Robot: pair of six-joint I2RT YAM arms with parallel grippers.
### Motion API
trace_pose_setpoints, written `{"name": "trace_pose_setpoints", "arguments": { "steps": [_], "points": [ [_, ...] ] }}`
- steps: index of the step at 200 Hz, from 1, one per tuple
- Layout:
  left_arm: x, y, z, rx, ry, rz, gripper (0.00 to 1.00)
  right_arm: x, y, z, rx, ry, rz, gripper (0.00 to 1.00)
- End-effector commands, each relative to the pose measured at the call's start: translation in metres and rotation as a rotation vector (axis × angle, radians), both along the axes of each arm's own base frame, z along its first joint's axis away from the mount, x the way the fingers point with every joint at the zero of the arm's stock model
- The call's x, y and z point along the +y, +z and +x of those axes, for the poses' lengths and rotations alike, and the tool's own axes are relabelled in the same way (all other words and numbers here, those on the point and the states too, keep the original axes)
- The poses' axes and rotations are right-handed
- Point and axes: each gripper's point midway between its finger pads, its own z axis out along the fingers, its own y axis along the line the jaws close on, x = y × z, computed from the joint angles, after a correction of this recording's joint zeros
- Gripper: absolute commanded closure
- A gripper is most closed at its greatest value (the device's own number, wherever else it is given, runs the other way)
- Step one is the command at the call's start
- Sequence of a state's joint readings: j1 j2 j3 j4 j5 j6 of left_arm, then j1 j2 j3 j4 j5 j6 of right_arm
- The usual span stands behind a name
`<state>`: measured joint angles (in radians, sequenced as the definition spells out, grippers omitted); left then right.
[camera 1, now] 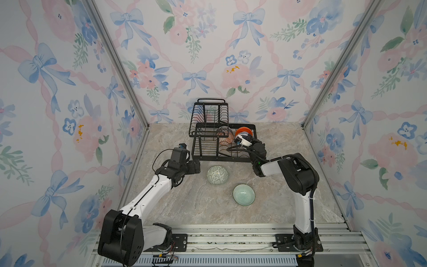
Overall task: Load bowls into a dish rack
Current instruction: Place the bowl in the dish rack.
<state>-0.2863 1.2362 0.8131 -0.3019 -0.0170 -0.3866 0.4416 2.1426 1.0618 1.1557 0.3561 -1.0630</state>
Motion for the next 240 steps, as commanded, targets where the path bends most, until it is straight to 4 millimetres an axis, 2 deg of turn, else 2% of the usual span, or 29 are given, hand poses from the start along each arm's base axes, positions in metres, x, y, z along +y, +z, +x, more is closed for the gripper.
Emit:
{"name": "trace_pose_setpoints", "arguments": {
  "steps": [1,80,120,170,187,226,240],
  "points": [
    [0.002,0.004,-0.001,-0.008,-0.009,0.005,0.02,0.001,0.015,0.005,-0.075,-0.007,-0.017,1.00],
    [0.002,0.003,-0.001,-0.007,-0.007,0.005,0.02,-0.001,0.014,0.002,-0.064,0.015,0.010,1.00],
    [0.003,0.003,-0.003,-0.009,-0.006,0.004,0.02,-0.004,0.005,0.000,0.045,0.058,0.090,1.00],
    [0.003,0.003,-0.004,-0.008,-0.005,0.004,0.02,-0.004,0.000,0.000,0.089,0.068,0.084,1.00],
    [0.003,0.002,-0.004,-0.008,-0.005,0.005,0.02,-0.003,0.000,-0.001,0.103,0.074,0.083,0.93],
    [0.004,0.003,-0.005,-0.010,-0.004,0.003,0.02,-0.003,-0.001,-0.003,0.123,0.082,0.084,0.85],
    [0.003,0.003,-0.005,-0.010,-0.005,0.002,0.02,-0.003,0.000,-0.003,0.130,0.082,0.084,0.78]
  ]
}}
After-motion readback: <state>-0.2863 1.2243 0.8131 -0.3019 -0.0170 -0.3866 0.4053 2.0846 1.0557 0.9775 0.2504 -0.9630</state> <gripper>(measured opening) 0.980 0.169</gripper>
